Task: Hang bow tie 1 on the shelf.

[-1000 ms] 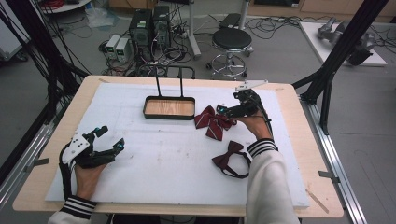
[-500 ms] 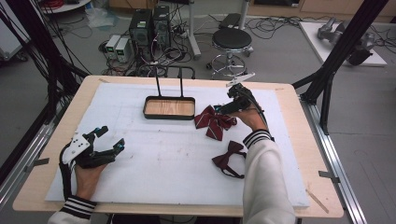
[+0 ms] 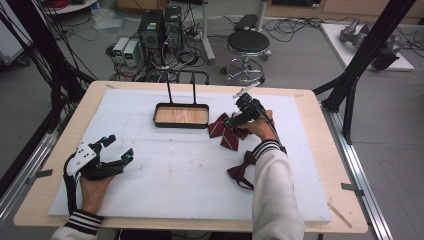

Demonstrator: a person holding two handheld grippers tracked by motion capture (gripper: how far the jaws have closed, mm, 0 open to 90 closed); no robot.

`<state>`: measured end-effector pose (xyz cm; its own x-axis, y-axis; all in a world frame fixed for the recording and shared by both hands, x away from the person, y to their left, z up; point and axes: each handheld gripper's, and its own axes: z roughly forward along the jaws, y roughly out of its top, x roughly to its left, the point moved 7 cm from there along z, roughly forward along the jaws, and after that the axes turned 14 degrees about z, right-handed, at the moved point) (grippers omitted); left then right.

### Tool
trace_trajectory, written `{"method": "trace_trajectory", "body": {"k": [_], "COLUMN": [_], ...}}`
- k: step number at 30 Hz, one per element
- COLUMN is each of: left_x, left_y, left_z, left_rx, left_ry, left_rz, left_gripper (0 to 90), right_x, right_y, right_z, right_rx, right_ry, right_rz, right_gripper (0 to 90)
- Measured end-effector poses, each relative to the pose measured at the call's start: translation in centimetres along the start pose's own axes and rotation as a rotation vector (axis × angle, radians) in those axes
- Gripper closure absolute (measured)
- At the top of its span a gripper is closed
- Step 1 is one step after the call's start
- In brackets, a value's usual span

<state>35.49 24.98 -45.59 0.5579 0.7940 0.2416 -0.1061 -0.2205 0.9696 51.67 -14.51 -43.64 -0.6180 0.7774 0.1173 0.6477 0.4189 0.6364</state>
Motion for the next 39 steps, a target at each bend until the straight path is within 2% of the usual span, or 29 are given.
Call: {"method": "trace_trajectory", "body": {"k": [4, 9, 10, 14, 21, 23, 29, 30, 33, 34, 39], "left_x": [0.0, 0.0, 0.0, 0.0, 0.0, 0.0, 0.1, 0.1, 0.1, 0.0, 0.1], "left_y": [0.0, 0.0, 0.0, 0.0, 0.0, 0.0, 0.0, 0.0, 0.0, 0.0, 0.0], "left_z": [0.0, 0.0, 0.0, 0.0, 0.0, 0.0, 0.0, 0.0, 0.0, 0.0, 0.0], "left_rx": [0.0, 0.001, 0.001, 0.001, 0.0, 0.0, 0.0, 0.0, 0.0, 0.0, 0.0], "left_ry": [0.0, 0.0, 0.001, 0.0, 0.002, 0.001, 0.002, 0.002, 0.002, 0.002, 0.001], "left_rz": [0.0, -0.001, 0.0, -0.001, -0.004, -0.004, -0.004, -0.004, -0.005, -0.004, -0.005], "left_gripper": [15.7, 15.7, 15.7, 15.7, 15.7, 15.7, 15.8, 15.8, 15.8, 15.8, 15.8], "right_x": [-0.2, 0.0, 0.0, 0.2, 0.2, -0.1, -0.3, -0.4, -0.4, -0.6, -0.5], "right_y": [-0.2, -0.6, -0.9, -1.3, -1.3, -1.6, -1.7, -1.8, -1.9, -2.0, -2.2], "right_z": [0.6, 0.9, 1.3, 1.8, 2.2, 2.4, 2.5, 2.6, 2.7, 2.8, 3.1], "right_rx": [0.021, 0.053, 0.077, 0.111, 0.124, 0.141, 0.16, 0.167, 0.178, 0.188, 0.203], "right_ry": [-0.017, -0.004, -0.003, 0.005, 0.001, -0.021, -0.033, -0.042, -0.049, -0.067, -0.069], "right_rz": [-0.008, 0.0, -0.021, -0.033, -0.028, -0.011, -0.006, -0.021, -0.02, -0.023, -0.028], "right_gripper": [16.5, 20.4, 23.1, 29.6, 39.4, 42.9, 48.9, 50.2, 51.9, 54.3, 59.4]}}
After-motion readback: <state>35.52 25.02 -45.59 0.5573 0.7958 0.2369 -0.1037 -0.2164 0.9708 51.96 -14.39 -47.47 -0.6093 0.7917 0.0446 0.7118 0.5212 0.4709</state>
